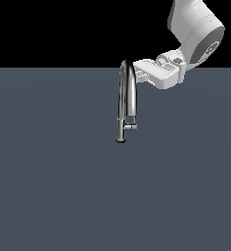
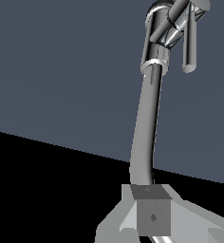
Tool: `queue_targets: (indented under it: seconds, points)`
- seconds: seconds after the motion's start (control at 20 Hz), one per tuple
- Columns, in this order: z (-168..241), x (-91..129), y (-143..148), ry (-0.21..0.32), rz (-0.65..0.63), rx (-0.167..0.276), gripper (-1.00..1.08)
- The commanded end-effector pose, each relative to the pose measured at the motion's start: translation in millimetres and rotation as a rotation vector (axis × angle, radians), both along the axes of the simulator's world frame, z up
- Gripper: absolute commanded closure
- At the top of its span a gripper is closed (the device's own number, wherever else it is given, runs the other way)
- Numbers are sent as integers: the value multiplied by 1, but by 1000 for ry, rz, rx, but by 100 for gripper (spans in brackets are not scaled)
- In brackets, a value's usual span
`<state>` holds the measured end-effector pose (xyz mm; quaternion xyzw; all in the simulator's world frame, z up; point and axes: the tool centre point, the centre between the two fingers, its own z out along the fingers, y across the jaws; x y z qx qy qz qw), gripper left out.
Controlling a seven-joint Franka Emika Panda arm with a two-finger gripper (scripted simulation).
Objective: Turn on the faucet by rotating a designated handle.
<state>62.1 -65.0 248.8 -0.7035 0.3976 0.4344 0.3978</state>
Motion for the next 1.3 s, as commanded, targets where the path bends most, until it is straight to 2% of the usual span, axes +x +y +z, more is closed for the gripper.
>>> queue_targets:
  seconds: [0.0, 0.35, 0.65, 0.9, 1.25]
  points:
    - [-20, 7, -3, 50, -47, 48, 108]
    - [-74, 19, -8, 175, -167, 165, 108]
    - [-108, 23, -8, 251, -240, 235, 108]
    - [-122, 23, -6, 282, -271, 263, 108]
    - [-121, 23, -6, 279, -268, 261, 108]
